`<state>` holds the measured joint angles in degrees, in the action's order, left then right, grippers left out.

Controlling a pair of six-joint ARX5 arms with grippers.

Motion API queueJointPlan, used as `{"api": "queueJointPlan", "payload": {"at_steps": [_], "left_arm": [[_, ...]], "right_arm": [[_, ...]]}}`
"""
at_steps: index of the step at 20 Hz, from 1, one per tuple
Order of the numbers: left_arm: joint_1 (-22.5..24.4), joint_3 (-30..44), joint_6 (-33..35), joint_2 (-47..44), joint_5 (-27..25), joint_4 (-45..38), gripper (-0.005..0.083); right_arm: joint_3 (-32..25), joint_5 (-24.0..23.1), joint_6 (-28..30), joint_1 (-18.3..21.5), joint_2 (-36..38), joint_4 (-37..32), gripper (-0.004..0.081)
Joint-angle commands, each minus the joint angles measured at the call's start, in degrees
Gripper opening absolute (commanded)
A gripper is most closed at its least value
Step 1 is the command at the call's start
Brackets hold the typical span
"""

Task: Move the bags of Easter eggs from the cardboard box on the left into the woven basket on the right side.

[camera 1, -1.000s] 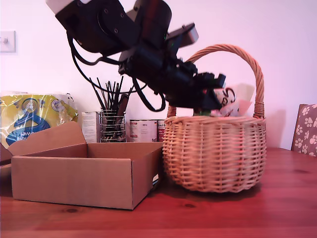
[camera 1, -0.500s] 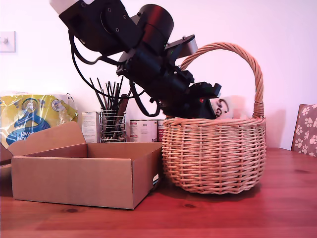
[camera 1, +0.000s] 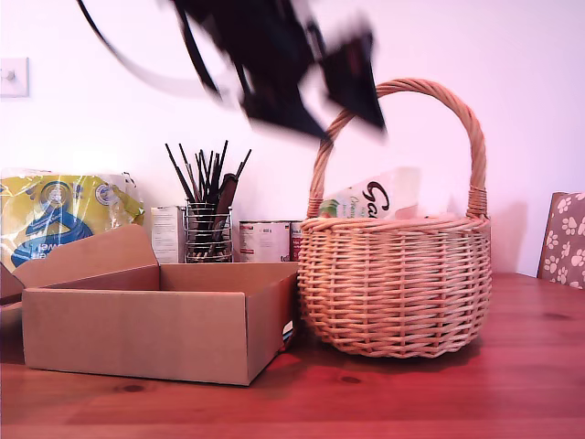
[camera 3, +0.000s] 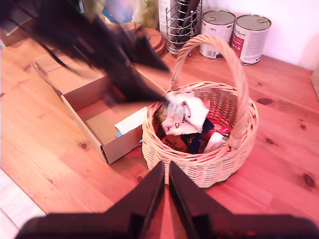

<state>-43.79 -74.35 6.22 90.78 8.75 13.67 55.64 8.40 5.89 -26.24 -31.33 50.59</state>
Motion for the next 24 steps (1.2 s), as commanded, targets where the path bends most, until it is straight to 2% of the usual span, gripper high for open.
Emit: {"api": "queueJointPlan", "payload": {"at_steps": [1,2,3,4,5,6,9,12,14,17,19,22,24], "left_arm": [[-0.22,1.11,-0.31,-0.22,-0.24,2.54,0.0666],[-0.20,1.16,-0.20,-1.60,-0.24,4.28,0.0597],[-0.20,1.18,-0.22,-2.82,-0.28,5.57,0.0481],[-0.20,1.31,-0.07,-3.89,-0.31,6.29,0.0301],[-0.22,1.95,0.94,-5.03,-0.28,6.27,0.0084],[-0.22,2.99,1.99,-6.36,-0.28,5.95,-0.0028],[-0.17,9.11,1.53,-11.28,-1.29,2.60,-0.0024],[1.66,19.87,-0.76,-19.12,-4.50,-6.23,-0.0024],[4.35,26.27,-3.15,-24.70,-4.74,-10.23,-0.0024],[10.12,32.85,-3.93,-31.69,-4.72,-12.70,-0.0024],[13.86,35.39,-4.33,-35.15,-4.57,-12.41,-0.0024],[18.84,39.04,-4.74,-40.94,-3.37,-11.50,-0.0024],[21.49,41.64,-4.79,-45.68,-2.69,-10.99,-0.0024]], "right_arm": [[-0.92,-0.11,0.13,0.13,0.52,-0.59,-0.0011],[-0.92,-0.52,0.13,0.13,0.50,-0.61,-0.0011],[-0.92,-1.49,0.11,0.13,0.48,-0.70,-0.0011],[-0.94,-2.29,0.11,0.15,0.48,-1.09,-0.0011],[-0.94,-3.13,0.11,0.15,0.48,-1.66,-0.0011],[-0.98,-3.54,0.09,0.17,0.48,-2.64,-0.0011],[-3.02,-5.68,-0.61,0.31,0.48,-8.13,-0.0011],[-7.93,-9.09,-1.18,1.57,0.50,-15.41,-0.0011],[-11.28,-10.51,-1.20,3.30,0.50,-20.09,-0.0011],[-14.88,-10.29,0.31,8.70,0.50,-23.21,-0.0011],[-16.74,-7.82,0.44,13.18,0.94,-24.55,-0.0011],[-18.25,-0.87,0.17,20.13,2.60,-25.53,-0.0011],[-18.97,3.30,0.04,22.49,4.35,-25.46,-0.0011]]}}
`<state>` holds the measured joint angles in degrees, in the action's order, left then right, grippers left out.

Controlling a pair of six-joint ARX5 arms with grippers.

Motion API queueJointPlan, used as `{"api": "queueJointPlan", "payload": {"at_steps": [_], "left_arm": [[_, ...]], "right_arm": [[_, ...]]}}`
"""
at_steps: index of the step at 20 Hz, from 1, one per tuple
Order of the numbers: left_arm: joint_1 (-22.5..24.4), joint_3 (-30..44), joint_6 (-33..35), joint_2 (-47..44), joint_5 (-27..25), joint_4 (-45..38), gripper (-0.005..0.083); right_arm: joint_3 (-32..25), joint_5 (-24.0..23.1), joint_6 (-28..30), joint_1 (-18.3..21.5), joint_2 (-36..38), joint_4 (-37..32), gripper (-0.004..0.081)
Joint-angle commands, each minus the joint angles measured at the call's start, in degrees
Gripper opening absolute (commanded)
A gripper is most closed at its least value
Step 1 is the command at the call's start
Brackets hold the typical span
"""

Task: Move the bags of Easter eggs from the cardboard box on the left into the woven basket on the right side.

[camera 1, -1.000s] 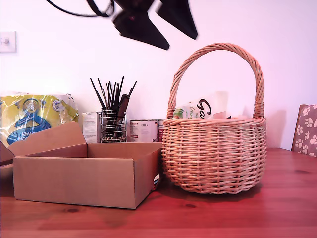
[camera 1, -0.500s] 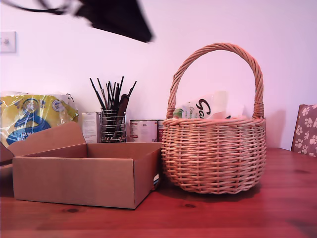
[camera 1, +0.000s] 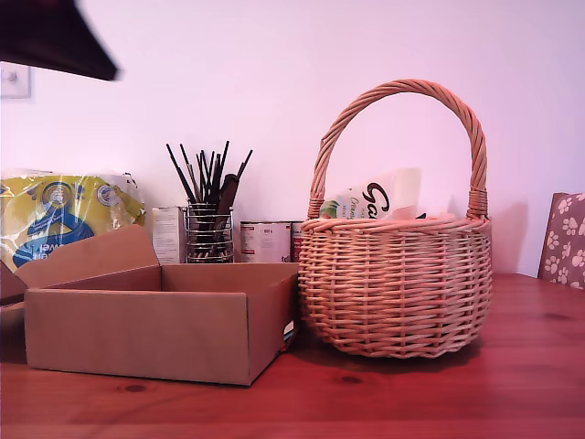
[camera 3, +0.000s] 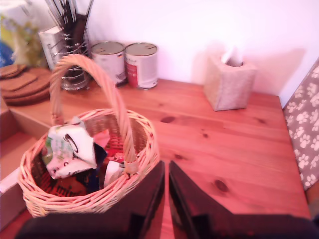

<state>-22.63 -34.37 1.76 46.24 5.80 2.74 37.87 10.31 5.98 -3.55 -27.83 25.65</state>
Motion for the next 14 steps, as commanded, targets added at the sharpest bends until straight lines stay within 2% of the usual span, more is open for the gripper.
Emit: {"api": "queueJointPlan", "payload": {"at_steps": [1,6,9,14], "left_arm": [[1.31,2.97,-0.33,-3.96,0.24,0.74,-0.0024],[4.15,5.97,-1.44,-19.93,0.04,9.75,-0.0024],[4.15,5.95,-1.53,-27.36,-0.26,9.55,-0.0024],[4.11,5.95,-1.79,-29.73,-0.31,11.67,-0.0024]], "right_arm": [[-1.79,2.23,0.04,0.17,2.03,-0.44,-0.0011],[-3.61,3.08,-0.02,0.24,11.04,3.67,-0.0011],[-3.58,3.08,-1.62,0.20,14.27,3.98,-0.0011],[-3.58,3.04,-1.49,0.20,13.75,7.21,-0.0011]]}}
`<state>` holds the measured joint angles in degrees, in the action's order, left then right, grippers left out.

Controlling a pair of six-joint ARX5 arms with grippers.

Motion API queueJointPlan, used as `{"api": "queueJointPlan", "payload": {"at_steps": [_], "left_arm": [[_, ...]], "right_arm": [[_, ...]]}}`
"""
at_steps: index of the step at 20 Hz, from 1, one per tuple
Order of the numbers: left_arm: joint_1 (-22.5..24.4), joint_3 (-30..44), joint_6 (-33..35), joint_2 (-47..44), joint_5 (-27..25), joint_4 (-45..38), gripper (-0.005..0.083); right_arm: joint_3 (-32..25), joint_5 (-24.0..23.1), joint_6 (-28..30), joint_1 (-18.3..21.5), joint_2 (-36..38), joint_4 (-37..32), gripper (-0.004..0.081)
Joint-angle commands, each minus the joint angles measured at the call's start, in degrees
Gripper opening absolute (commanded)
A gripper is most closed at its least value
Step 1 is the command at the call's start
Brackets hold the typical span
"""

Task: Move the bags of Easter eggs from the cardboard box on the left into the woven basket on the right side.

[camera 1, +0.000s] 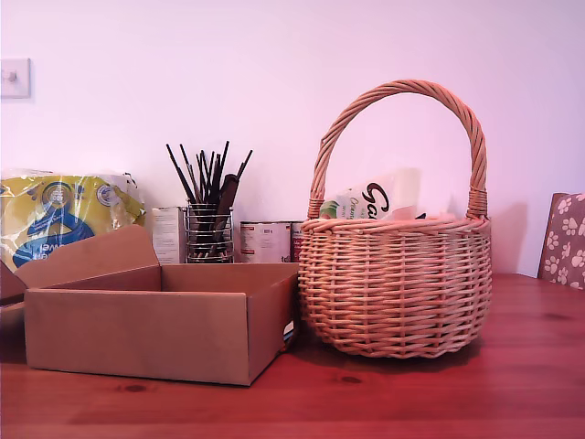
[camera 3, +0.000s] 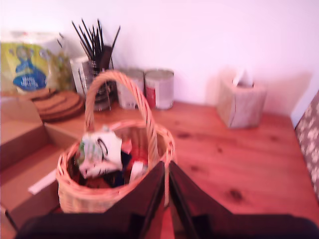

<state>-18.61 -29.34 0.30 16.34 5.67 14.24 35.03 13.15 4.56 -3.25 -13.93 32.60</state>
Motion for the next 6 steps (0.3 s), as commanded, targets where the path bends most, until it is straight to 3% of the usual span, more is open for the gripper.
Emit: {"api": "queueJointPlan", "payload": {"at_steps": [1,6], "left_arm": [[0.09,0.92,-0.33,0.22,-0.15,0.98,-0.0024],[0.09,0.92,-0.33,0.55,-0.15,7.04,-0.0024]], "right_arm": [[-0.74,0.20,-0.07,-0.11,-0.15,1.44,-0.0011],[-0.74,0.17,-0.07,-0.11,-0.15,6.36,-0.0011]]}}
